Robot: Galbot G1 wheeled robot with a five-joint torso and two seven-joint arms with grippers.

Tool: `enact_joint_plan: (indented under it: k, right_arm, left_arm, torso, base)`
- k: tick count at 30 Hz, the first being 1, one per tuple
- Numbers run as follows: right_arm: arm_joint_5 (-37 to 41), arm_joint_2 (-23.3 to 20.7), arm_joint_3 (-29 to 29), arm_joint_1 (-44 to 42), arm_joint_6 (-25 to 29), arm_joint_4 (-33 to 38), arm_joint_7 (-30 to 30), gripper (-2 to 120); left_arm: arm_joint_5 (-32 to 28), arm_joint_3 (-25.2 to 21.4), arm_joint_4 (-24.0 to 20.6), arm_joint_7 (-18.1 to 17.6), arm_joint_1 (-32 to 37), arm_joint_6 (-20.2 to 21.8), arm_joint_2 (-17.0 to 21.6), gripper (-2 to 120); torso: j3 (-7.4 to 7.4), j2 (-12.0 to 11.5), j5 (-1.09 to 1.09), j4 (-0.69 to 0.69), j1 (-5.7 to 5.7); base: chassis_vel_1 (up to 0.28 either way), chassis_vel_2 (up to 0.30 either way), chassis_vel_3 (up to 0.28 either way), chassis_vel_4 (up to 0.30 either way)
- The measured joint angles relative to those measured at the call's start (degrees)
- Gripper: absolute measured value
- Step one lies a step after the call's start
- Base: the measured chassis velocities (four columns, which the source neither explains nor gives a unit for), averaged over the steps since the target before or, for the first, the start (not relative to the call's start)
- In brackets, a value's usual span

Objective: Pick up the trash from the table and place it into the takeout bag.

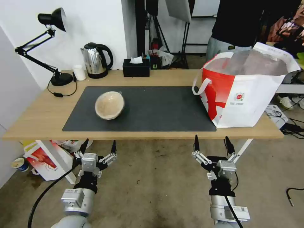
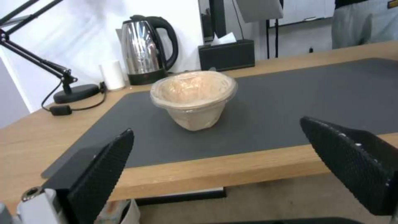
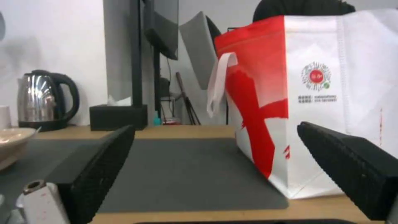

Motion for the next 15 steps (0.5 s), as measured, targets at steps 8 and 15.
enact_joint_plan:
  k: [8, 15]
  right_arm:
    - [-0.35, 0.07, 0.35, 0.65, 0.89, -1.02, -0.39, 100]
    - [-0.49, -0.19, 0.44, 0.93, 1.05, -1.35, -1.42, 100]
  left_arm:
    - [0.00, 0.00, 0.00, 0.00, 0.00, 0.00, 0.00, 100]
    - [0.00, 0.00, 0.00, 0.00, 0.00, 0.00, 0.00, 100]
  torso:
    - [0.00, 0.00, 0.00, 0.00, 0.00]
    - [0.00, 0.00, 0.00, 0.00, 0.00]
  base:
    - [0.000, 0.000, 0.000, 0.000]
    - [0.000, 0.000, 0.000, 0.000]
